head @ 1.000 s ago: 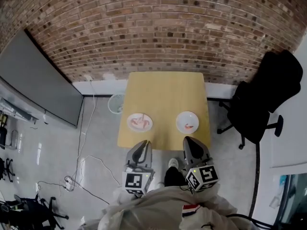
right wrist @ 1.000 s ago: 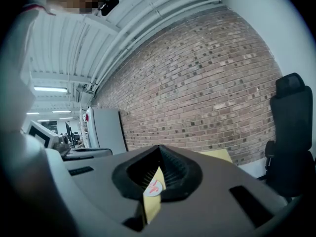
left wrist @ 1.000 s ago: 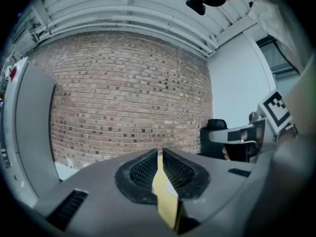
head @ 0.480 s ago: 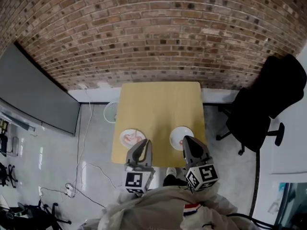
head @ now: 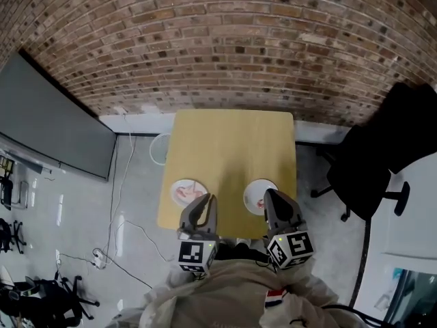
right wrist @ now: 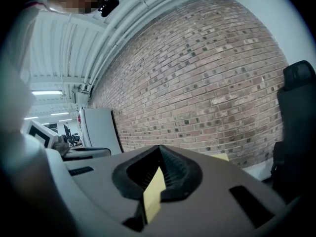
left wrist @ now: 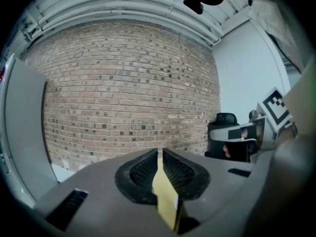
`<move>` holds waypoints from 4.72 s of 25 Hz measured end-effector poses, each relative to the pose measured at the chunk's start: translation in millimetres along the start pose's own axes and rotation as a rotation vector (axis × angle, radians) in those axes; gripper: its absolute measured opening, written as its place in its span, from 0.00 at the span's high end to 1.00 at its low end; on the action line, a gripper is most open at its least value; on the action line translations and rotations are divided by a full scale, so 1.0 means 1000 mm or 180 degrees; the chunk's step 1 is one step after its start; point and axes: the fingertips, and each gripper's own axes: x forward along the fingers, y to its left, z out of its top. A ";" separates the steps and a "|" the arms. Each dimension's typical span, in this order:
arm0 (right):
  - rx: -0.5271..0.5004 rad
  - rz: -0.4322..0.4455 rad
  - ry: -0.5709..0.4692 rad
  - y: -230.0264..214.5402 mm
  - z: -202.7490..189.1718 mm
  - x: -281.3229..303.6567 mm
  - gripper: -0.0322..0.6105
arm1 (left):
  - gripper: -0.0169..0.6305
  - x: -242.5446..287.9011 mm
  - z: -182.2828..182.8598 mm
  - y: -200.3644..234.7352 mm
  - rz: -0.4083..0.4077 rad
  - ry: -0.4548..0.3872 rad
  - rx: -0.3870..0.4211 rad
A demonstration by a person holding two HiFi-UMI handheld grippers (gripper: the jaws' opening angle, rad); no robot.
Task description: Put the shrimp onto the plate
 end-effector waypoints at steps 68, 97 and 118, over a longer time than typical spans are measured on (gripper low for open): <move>0.0308 -0.0167 0.0445 0.012 -0.207 0.138 0.91 | 0.81 0.068 -0.303 0.144 -0.0322 0.1724 0.0082; 0.0518 -0.0303 0.0423 -0.009 -0.208 0.132 0.91 | 0.84 0.067 -0.333 0.140 -0.0640 0.2886 0.0474; 0.0638 -0.0461 0.0245 -0.034 -0.202 0.108 0.91 | 0.87 0.072 -0.311 0.126 -0.0584 0.2727 0.0704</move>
